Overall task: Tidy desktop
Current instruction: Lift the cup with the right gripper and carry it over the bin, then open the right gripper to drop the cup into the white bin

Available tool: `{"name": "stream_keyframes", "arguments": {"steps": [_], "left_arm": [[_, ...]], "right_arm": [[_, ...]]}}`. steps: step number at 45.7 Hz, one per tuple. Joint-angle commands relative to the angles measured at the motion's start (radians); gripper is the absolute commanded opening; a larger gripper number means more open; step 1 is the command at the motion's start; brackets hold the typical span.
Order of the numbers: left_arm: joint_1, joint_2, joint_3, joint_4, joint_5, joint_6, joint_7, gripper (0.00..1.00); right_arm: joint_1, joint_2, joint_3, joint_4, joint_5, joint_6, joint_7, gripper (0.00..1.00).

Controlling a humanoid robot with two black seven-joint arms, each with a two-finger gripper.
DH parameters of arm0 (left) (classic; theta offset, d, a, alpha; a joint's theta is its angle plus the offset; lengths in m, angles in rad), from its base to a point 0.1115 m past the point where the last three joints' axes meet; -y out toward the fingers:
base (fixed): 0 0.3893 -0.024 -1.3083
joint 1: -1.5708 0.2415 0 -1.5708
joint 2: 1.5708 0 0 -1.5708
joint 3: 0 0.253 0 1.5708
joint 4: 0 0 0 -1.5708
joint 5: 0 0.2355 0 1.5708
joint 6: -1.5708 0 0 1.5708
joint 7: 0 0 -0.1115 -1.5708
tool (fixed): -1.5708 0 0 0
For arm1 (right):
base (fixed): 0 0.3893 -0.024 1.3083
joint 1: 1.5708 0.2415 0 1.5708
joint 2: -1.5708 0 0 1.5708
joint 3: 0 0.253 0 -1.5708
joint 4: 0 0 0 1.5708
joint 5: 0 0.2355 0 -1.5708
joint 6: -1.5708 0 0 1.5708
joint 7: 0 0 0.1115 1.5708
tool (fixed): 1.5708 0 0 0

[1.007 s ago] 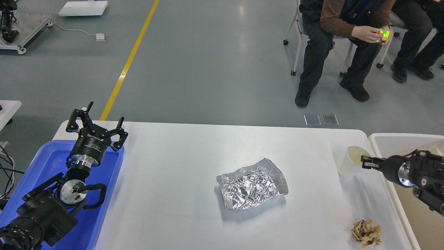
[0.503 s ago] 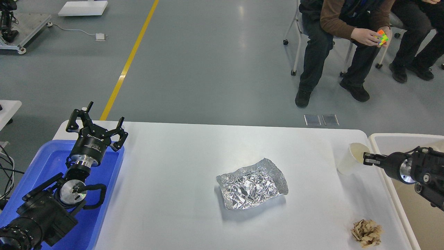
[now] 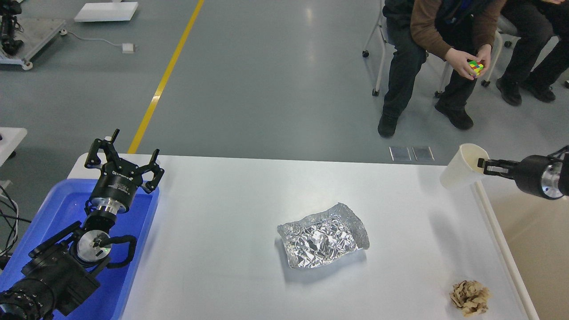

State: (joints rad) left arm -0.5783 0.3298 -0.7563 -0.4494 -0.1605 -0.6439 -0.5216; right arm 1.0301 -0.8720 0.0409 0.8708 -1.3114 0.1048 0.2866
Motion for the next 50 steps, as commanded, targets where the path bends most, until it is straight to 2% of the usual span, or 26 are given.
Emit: {"name": "stream_keyframes", "arguments": {"steps": [1,7,15,22,28,36,50], "left_arm": [[0.000,0.000,0.000,0.000,0.001,0.000,0.000,1.00],[0.000,0.000,0.000,0.000,0.001,0.000,0.000,1.00],[0.000,0.000,0.000,0.000,0.001,0.000,0.000,1.00],[0.001,0.000,0.000,0.000,0.001,0.000,0.000,1.00],[0.001,0.000,0.000,0.000,0.001,0.000,0.000,1.00],[0.001,0.000,0.000,0.000,0.001,0.000,0.000,1.00],[0.001,0.000,0.000,0.000,-0.001,0.001,0.000,1.00]], "right_arm": [[0.140,-0.148,-0.001,0.132,0.000,0.113,-0.004,0.00],[0.211,-0.197,-0.001,0.155,-0.003,0.177,-0.004,0.00],[0.225,-0.231,-0.004,0.139,-0.022,0.188,-0.006,0.00],[0.212,-0.239,-0.085,0.021,-0.043,0.174,0.002,0.00],[0.174,-0.239,-0.159,-0.153,-0.029,0.115,0.022,0.00],[-0.008,-0.173,-0.157,-0.366,0.075,-0.002,0.040,0.00],[-0.218,-0.105,-0.154,-0.400,0.460,-0.068,0.022,0.00]]}}
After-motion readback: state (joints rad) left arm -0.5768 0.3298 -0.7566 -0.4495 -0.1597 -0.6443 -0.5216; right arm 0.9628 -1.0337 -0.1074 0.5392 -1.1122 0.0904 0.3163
